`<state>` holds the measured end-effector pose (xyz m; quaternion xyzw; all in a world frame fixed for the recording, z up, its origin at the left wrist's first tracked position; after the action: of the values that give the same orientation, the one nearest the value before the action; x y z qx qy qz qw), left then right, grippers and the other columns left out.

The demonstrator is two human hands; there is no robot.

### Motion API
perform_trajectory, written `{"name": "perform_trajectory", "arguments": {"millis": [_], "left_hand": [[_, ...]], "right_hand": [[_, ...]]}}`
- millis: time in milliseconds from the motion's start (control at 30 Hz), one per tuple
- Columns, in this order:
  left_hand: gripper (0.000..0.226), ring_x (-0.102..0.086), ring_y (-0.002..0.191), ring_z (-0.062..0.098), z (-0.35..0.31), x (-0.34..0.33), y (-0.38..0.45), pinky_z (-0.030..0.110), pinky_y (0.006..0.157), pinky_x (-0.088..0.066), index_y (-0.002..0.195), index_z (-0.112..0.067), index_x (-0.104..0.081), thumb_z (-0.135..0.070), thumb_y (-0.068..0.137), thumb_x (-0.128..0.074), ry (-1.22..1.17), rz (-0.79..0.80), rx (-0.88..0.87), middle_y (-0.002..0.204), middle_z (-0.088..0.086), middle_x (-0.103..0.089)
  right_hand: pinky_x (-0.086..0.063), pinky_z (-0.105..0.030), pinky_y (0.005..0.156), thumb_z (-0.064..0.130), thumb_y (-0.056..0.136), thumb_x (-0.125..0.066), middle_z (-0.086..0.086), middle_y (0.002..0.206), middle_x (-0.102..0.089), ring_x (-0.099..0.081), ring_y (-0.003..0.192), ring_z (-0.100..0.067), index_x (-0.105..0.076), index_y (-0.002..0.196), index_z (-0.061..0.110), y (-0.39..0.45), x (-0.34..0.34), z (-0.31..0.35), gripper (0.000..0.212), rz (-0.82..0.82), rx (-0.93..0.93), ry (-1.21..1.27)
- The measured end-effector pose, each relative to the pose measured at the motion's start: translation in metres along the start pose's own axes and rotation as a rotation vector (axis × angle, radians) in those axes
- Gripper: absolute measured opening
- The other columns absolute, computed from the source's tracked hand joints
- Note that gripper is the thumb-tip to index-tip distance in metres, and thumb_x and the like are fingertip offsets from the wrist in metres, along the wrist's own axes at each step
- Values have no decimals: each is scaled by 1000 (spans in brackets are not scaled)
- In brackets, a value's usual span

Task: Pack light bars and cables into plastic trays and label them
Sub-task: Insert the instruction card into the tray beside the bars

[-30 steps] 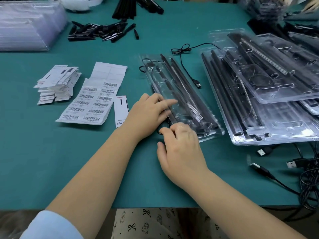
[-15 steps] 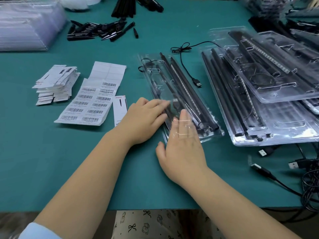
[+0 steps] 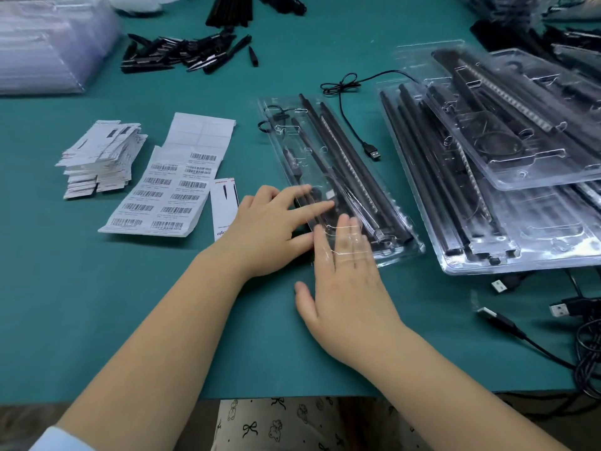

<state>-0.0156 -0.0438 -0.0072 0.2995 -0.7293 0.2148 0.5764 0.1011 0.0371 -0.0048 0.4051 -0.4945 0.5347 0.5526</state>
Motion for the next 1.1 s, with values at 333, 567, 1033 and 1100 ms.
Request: {"name": "perform_trajectory", "arguments": {"millis": [333, 567, 1033, 1100], "left_hand": [[50, -7, 145, 14, -12, -2, 1, 30, 108, -6, 147, -39, -23, -41, 98, -29, 39, -9, -84, 152, -28, 3], [61, -7, 147, 17, -16, -1, -3, 34, 115, -12, 150, -33, -20, -49, 93, -5, 136, 23, -73, 160, -9, -5], [69, -4, 145, 6, -11, 7, 6, 14, 112, 5, 151, -24, -21, 2, 87, -30, -359, 99, -101, 157, -2, -22], [68, -6, 146, 9, -9, 8, 6, 14, 112, 3, 151, -22, -22, 6, 90, -32, -329, 47, -85, 158, 1, -20]], "right_hand": [[15, -40, 114, 49, 90, -30, -23, 154, 10, 17, 142, -33, 11, 145, -5, 10, 4, -3, 87, 38, 27, -28], [16, -41, 113, 51, 91, -27, -25, 154, 13, 18, 142, -33, 10, 145, -5, 11, 3, -4, 86, 44, 40, -59], [18, -37, 112, 52, 89, -26, -15, 156, 14, 19, 143, -26, 13, 147, 5, 10, 1, -4, 84, 28, 31, -23], [16, -38, 112, 52, 89, -25, -16, 157, 11, 17, 143, -26, 11, 148, 5, 12, 2, -4, 84, 42, 26, -48]]}}
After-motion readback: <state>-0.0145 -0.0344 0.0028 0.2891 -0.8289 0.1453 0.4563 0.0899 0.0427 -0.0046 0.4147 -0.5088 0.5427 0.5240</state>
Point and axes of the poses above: each hand's wrist, its own y-axis towards the middle knuckle, its own x-axis out of the back of the hand, z = x × y, the point moved 3 cm from there along y, towards the middle knuckle
